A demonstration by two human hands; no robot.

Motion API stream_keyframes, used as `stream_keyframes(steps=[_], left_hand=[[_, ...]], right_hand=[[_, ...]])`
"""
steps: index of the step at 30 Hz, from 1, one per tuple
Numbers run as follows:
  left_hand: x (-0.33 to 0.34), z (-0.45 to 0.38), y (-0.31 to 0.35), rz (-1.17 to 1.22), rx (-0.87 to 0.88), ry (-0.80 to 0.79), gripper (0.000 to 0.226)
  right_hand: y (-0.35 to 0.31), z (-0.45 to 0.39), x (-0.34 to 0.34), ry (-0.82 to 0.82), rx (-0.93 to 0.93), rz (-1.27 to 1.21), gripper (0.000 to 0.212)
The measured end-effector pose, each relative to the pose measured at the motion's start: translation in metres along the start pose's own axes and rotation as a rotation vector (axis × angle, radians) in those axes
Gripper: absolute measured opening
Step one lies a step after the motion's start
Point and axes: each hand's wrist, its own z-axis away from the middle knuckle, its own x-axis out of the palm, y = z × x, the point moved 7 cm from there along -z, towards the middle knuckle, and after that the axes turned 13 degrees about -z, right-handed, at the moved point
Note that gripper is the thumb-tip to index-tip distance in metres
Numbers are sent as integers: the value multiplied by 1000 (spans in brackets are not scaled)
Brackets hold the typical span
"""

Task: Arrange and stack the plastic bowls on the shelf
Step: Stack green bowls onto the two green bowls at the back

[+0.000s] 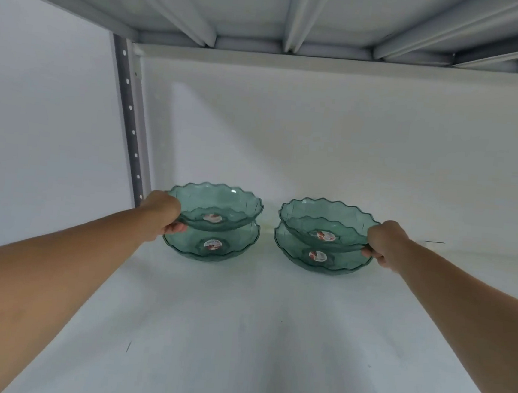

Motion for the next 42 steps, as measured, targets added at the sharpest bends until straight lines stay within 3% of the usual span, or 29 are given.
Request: stream_keyframes(steps=[4, 8, 11, 16, 21, 25, 31, 42], left_hand=[[16, -17, -13, -126, -19, 18, 17], [20, -28, -15, -314, 89, 63, 31], [14, -27, -17, -575, 103, 169, 34], [17, -31, -15, -713, 128, 141, 36], [20, -13, 15, -701, 423, 265, 60], [38, 16, 46, -671, 650, 192, 61], [66, 64, 68, -606, 772, 31, 68], [105, 122, 53, -601, 848, -101, 72]], right_hand=[[6, -21, 19, 2, -44, 69, 16], [5, -27, 13, 60, -150, 210, 7], [9, -25, 6, 82, -212, 347, 11], [28, -30, 8, 42, -190, 432, 18], [16, -29, 14, 35, -309, 445, 50], [-11, -2, 22, -7, -482, 556, 71], [-26, 53, 39, -125, -586, 600, 69], [5, 116, 19, -82, -580, 634, 62]])
